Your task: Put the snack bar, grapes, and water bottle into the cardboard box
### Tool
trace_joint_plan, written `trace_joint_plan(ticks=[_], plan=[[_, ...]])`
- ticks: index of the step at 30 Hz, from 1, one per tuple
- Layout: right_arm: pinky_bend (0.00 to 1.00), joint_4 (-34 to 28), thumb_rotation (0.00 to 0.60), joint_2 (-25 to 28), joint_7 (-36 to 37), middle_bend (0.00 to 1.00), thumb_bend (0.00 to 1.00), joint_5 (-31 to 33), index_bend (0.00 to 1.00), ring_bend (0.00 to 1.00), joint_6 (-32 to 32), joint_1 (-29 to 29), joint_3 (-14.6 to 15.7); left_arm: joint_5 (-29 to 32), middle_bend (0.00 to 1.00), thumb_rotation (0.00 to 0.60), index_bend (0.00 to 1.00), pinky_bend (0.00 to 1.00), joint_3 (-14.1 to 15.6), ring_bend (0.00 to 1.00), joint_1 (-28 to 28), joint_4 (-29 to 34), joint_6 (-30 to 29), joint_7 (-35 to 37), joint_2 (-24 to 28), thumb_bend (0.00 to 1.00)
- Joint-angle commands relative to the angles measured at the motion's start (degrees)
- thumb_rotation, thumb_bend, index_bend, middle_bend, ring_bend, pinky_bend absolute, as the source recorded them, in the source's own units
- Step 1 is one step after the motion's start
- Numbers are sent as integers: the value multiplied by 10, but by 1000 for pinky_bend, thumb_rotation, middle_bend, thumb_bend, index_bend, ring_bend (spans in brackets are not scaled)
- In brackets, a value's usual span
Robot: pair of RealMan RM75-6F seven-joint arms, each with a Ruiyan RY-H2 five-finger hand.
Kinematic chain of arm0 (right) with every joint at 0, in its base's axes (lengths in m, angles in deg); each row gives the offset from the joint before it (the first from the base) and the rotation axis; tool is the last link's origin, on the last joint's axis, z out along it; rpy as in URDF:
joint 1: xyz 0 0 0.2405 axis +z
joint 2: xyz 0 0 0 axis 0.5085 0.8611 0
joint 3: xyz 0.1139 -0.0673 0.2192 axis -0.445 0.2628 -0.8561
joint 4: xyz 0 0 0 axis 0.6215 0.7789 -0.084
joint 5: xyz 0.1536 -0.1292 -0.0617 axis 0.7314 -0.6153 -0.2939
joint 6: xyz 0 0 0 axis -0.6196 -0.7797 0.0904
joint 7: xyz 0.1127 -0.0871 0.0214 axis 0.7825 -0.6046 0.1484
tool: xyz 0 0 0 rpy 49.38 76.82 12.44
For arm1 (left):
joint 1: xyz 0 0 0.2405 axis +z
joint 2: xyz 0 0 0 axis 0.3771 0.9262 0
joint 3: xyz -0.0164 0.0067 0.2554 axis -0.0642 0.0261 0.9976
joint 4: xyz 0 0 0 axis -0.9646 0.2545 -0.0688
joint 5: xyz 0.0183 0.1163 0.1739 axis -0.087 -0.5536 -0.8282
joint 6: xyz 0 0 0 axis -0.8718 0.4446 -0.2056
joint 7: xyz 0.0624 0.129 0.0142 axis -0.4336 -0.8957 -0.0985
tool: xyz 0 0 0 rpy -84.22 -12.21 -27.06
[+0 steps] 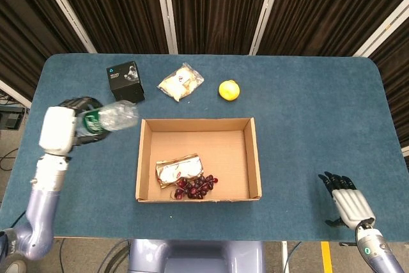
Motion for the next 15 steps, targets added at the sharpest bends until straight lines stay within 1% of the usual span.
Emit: trace_joint_plan(ticks=[1,2,4,6,9,10,11,13,15], plan=[[0,0,600,12,23,0,11,-12,0,0,-11,-6,0,23,678,600,901,667,-14,662,-76,52,77,-106,-39,696],[0,1,600,13,27,0,10,-13,0,0,-12,-7,0,29,678,600,902,667,-13,662,-83,52,87,-111,-48,696],[0,5,600,19,45,0,10,-15,0,0,-13,-10,0,58,678,600,902,667,-9,662,-111,45,124,-131,-83,695],[0,8,600,24,57,0,11,-15,0,0,-14,-11,-2,73,679,600,903,667,-8,662,-127,32,138,-148,-107,688],[0,15,600,32,76,0,11,-17,0,0,-23,-16,-3,99,685,600,900,665,3,661,-151,-3,163,-176,-153,659],[0,16,600,35,82,0,11,-19,0,0,-26,-19,-3,105,685,600,886,663,7,656,-156,-16,170,-183,-163,634],[0,16,600,36,85,0,11,-20,0,0,-27,-20,-3,108,682,600,867,660,9,649,-159,-22,174,-186,-167,609],[0,18,600,40,97,0,11,-24,0,0,-32,-24,-2,119,650,600,771,651,15,612,-169,-50,189,-189,-187,517],[0,19,600,42,101,0,11,-27,0,0,-34,-26,0,120,573,600,645,639,16,554,-175,-71,199,-175,-203,427]])
